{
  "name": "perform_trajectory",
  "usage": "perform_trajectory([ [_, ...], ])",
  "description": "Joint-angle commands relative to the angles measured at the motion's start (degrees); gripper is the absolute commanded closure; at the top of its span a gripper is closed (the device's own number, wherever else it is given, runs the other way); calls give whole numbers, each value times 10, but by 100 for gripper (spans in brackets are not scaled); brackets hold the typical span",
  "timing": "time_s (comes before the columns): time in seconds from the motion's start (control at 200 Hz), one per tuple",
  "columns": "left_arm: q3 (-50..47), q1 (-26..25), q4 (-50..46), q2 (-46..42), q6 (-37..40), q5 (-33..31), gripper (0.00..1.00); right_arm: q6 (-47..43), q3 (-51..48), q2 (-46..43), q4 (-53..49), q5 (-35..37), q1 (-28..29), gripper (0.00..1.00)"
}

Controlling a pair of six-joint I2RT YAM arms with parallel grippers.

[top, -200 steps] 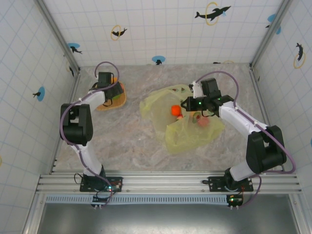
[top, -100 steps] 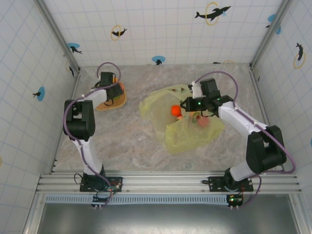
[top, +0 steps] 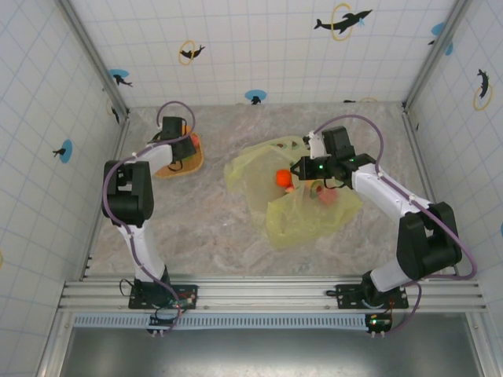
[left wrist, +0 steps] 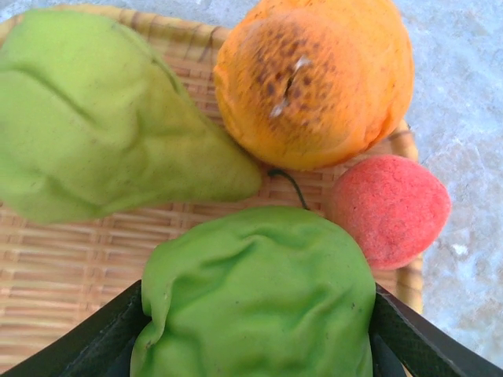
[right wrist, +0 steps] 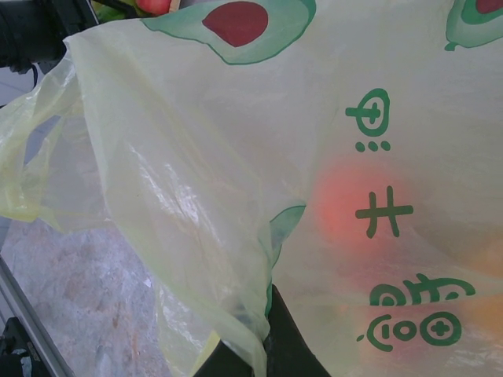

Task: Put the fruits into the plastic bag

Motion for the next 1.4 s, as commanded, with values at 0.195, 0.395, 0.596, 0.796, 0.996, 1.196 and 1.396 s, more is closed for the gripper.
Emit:
perform_trajectory([
  [0.195, -163, 1, 61, -209, -39, 24, 43, 2, -4, -14, 11, 5, 8, 100],
  [0.395, -242, -21, 87, -361, -70, 85, 45, 2, -4, -4, 15, 2, 10, 100],
  [0.596, -246, -124, 79, -467, -59, 89, 46, 1, -1, 4, 21, 1, 10, 100],
  [0.796, -262, -206, 92, -532, -38, 156, 47, -6, 6, 5, 9, 4, 8, 100],
  [0.996, -290, -306, 114, -551, 18, 241, 47, -8, 26, 14, -2, -9, 0, 100],
  [1.196, -267, -402, 81, -471, 97, 181, 47, -17, 49, 21, -21, -21, -1, 100],
  [1.396, -232, -410, 82, -354, 95, 38, 47, -52, 70, 18, -75, -27, 0, 100],
])
